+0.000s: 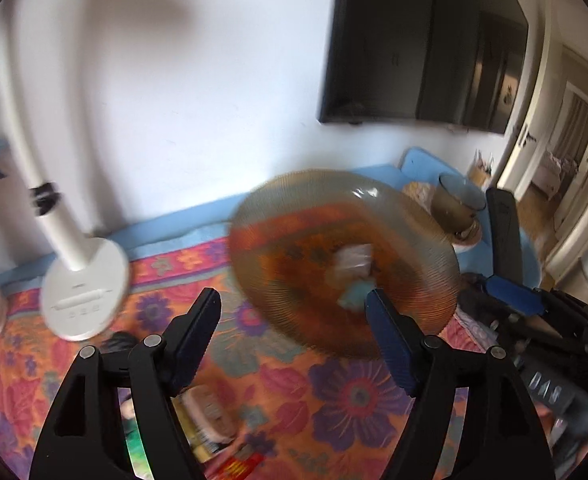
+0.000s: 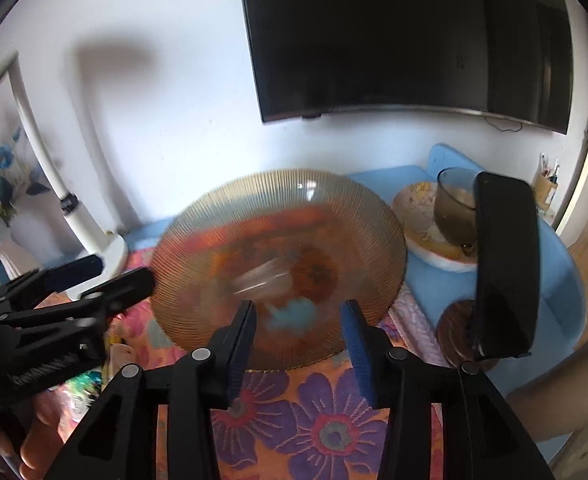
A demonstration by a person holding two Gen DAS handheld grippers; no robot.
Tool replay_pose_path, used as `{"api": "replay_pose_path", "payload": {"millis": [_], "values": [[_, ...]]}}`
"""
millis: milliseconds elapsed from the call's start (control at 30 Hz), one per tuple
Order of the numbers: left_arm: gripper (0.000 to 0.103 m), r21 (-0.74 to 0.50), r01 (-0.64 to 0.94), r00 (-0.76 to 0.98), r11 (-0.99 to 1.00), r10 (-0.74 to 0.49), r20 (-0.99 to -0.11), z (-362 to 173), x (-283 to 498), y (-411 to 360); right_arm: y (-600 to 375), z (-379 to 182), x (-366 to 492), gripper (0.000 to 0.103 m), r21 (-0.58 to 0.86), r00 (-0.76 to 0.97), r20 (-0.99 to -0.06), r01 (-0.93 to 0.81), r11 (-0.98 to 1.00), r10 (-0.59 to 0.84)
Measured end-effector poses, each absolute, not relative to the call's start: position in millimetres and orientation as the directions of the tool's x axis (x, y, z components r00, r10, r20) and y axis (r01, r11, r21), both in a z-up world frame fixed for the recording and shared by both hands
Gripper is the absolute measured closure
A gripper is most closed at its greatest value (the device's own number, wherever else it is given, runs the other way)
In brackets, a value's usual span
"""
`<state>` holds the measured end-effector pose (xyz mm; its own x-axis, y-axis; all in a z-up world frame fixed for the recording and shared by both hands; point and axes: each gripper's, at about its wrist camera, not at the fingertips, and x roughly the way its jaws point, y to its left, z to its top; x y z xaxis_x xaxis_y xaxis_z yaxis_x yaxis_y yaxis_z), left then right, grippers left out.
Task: Organize rigid objects
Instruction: 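Carry the cup and figurine to the amber bowl and release both, then grasp the blue lighter with the left tool while the right tool grasps the red lighter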
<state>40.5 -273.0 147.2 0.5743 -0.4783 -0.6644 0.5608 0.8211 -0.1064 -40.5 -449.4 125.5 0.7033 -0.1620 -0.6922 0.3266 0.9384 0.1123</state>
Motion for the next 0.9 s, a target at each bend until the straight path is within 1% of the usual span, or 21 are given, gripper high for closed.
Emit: {"api": "replay_pose_path", "payload": {"millis": [133,200,267,300,400,500,633,767,900], "values": [[0.029,-0.107,0.511,0.635,0.853,-0.459,-0.621,169.5,16.3,-216.3,-429.6,149.3,-61.6,0.060,0.141,0.742,-0.659,0.280,0.950,-0.121],[0.029,-0.096,0.471,0.671,0.877,-0.427,-0.606,179.2,0.2,-182.5,-408.6,160.5,-72.6,0.059,0.150,0.760,-0.643,0.238,0.960,-0.089],[0.029,-0.083,0.414,0.709,0.906,-0.379,-0.595,186.0,-17.6,-146.5,-383.2,168.2,-84.0,0.054,0.160,0.776,-0.629,0.184,0.970,-0.043],[0.029,-0.076,0.384,0.723,0.920,-0.351,-0.595,187.7,-25.6,-130.5,-369.0,170.8,-89.4,0.051,0.163,0.782,-0.623,0.155,0.974,-0.021],[0.029,-0.068,0.281,0.754,0.957,-0.264,-0.602,189.2,-53.6,-77.8,-328.5,172.7,-103.2,0.051,0.161,0.788,-0.614,0.082,0.984,0.034],[0.029,-0.096,0.212,0.761,0.972,-0.226,-0.608,183.3,-77.7,-34.8,-299.1,165.4,-113.5,0.051,0.169,0.776,-0.626,0.042,0.985,0.074],[0.029,-0.099,0.136,0.757,0.986,-0.168,-0.632,167.8,-97.8,2.0,-265.4,147.4,-125.5,0.051,0.177,0.742,-0.658,-0.008,0.984,0.125],[0.029,-0.148,0.107,0.740,0.983,-0.178,-0.649,155.3,-104.5,21.8,-244.8,141.5,-131.6,0.051,0.166,0.730,-0.670,-0.032,0.986,0.136],[0.029,-0.136,0.113,0.751,0.984,-0.174,-0.637,151.5,-110.4,22.1,-237.9,144.1,-134.3,0.051,0.160,0.732,-0.668,-0.031,0.987,0.131]]}}
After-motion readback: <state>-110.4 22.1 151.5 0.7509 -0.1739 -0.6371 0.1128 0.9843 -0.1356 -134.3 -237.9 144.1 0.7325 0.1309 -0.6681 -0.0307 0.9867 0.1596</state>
